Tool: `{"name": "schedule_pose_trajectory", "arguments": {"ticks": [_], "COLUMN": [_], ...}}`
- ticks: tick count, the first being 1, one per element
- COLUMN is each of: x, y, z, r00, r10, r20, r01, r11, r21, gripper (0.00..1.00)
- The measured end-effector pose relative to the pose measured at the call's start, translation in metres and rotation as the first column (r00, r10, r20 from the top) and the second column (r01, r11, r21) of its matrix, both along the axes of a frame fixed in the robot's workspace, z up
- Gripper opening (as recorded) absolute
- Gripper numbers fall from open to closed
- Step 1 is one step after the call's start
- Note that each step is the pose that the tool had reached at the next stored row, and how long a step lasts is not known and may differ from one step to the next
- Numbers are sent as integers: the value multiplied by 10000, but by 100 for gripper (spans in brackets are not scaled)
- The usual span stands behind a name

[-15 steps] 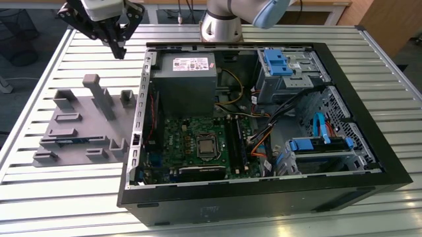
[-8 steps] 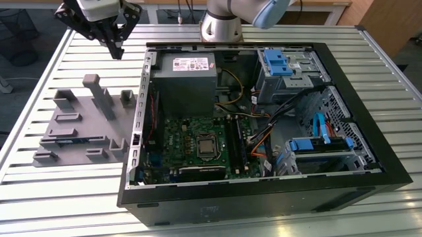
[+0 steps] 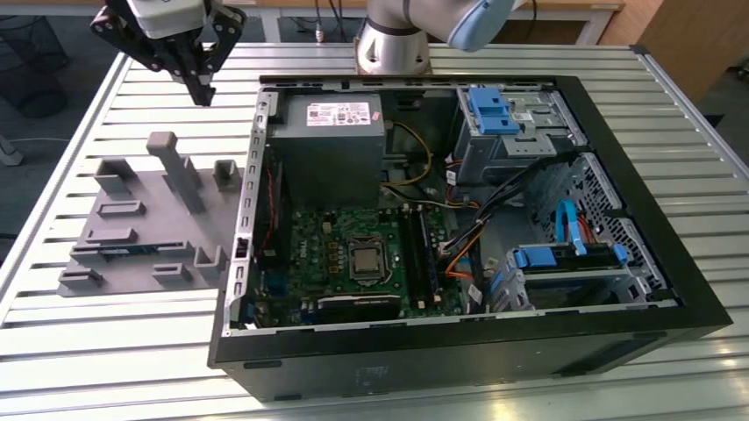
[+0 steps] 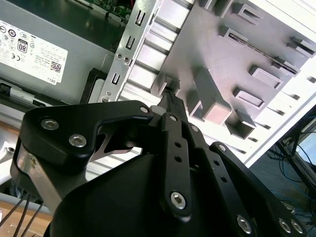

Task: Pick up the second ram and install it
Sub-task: 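Reach for the second ram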

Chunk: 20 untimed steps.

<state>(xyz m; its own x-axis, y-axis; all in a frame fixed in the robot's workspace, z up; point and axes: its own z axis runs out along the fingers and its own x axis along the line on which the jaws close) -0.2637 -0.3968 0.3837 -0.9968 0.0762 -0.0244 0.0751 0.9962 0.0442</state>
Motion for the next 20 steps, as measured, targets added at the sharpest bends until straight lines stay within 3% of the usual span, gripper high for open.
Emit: {"name": "schedule_pose_trajectory", "arguments": {"ticks": [20], "x": [-119], "y": [0], "z": [-11], "r00": [10000], "r10": [0], "r20": [0], "r01": [0], "r11": [10000], "r21": [0], "gripper": [11]}}
